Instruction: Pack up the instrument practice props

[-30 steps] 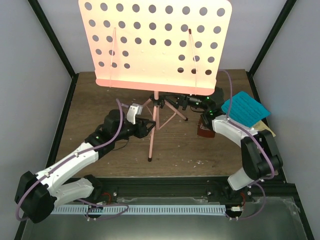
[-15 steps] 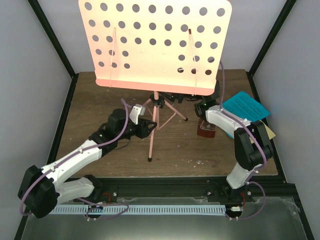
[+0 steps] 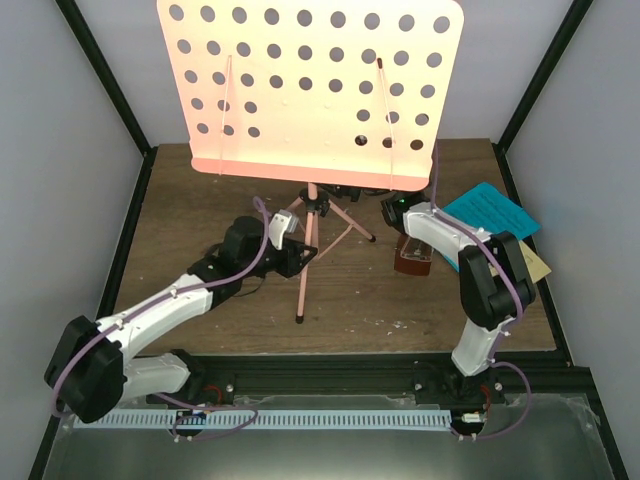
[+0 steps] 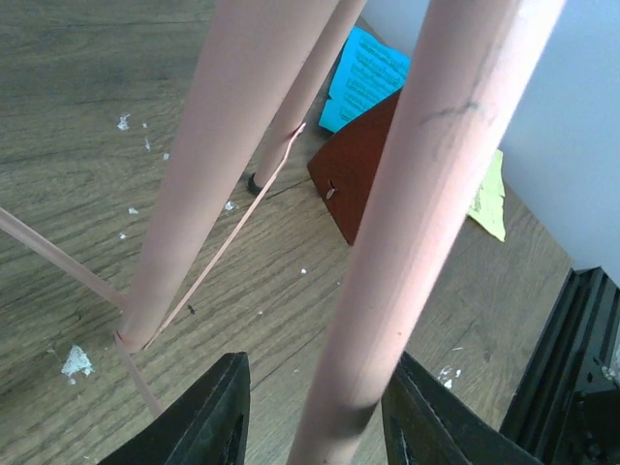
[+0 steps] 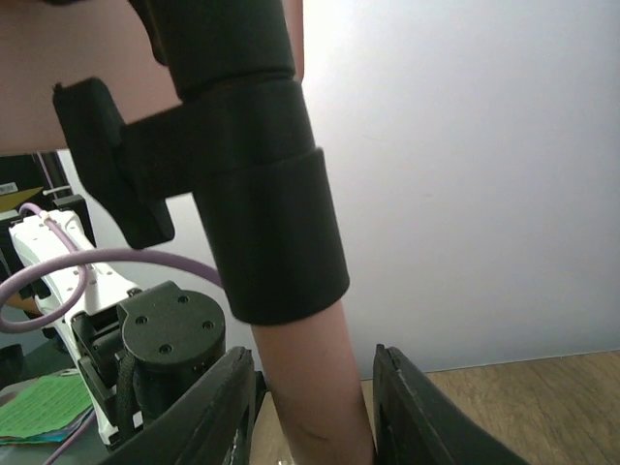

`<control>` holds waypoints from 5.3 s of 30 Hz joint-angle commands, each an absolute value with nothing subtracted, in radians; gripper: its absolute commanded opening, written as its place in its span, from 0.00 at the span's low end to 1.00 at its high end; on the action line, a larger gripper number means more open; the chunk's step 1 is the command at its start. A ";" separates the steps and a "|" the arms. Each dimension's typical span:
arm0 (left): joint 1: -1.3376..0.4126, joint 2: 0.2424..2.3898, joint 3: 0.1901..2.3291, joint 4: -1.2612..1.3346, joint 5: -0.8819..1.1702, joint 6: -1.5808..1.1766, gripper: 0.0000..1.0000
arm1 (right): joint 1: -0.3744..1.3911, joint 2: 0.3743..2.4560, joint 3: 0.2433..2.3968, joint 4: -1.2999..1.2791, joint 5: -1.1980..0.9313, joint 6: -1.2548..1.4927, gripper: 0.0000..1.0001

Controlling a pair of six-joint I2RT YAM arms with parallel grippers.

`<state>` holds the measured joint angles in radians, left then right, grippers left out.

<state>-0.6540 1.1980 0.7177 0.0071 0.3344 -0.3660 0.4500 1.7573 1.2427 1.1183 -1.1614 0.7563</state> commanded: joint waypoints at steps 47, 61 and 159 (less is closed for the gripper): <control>-0.769 0.957 0.610 0.105 0.176 -0.125 0.09 | 0.630 1.418 1.023 0.895 -1.084 0.418 0.01; -0.769 0.805 0.493 0.105 0.182 -0.251 0.74 | 0.630 1.330 0.928 0.864 -0.996 0.361 0.01; -0.801 1.116 0.576 0.162 0.082 -0.502 0.00 | 0.499 1.473 0.576 0.876 -0.416 0.650 0.26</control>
